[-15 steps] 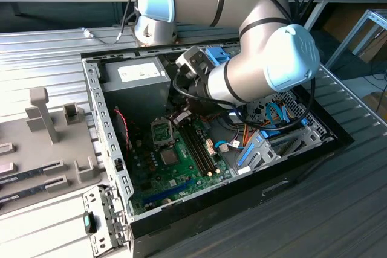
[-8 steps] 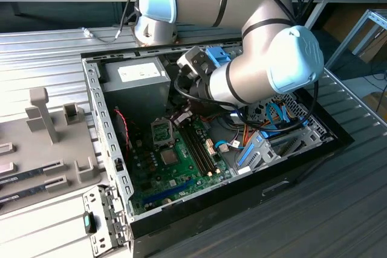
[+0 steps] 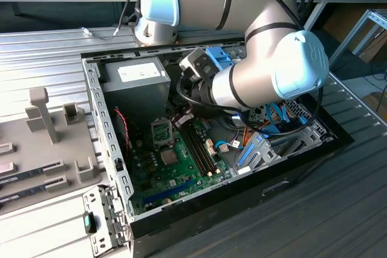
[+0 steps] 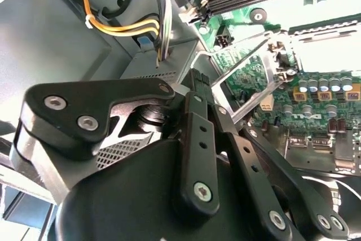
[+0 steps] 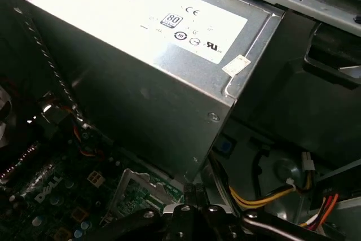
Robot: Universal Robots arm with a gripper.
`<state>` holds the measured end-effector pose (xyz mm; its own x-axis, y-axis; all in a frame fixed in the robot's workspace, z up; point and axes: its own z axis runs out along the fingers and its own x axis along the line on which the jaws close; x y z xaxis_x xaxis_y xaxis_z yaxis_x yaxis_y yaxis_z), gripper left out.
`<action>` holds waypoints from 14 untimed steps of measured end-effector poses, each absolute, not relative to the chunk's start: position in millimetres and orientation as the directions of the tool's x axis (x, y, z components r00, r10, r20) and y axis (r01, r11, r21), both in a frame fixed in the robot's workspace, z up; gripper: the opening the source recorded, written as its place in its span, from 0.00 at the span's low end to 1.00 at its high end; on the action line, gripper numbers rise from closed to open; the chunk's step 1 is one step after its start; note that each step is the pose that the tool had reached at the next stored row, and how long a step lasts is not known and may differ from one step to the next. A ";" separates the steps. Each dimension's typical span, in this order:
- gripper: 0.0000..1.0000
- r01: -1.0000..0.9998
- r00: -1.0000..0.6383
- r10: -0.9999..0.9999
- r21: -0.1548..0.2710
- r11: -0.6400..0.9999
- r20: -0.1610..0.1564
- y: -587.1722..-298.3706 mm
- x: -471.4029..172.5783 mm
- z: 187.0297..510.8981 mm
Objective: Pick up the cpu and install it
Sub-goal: 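Close the cpu cover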
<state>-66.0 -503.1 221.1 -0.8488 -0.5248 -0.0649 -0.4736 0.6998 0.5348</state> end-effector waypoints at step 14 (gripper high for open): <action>0.11 -0.478 -0.845 -0.531 0.535 0.697 -0.065 -523.2 -66.0 222.1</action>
<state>-66.0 -523.2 222.1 -0.8451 -0.5306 -0.0650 -0.4784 0.6965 0.5348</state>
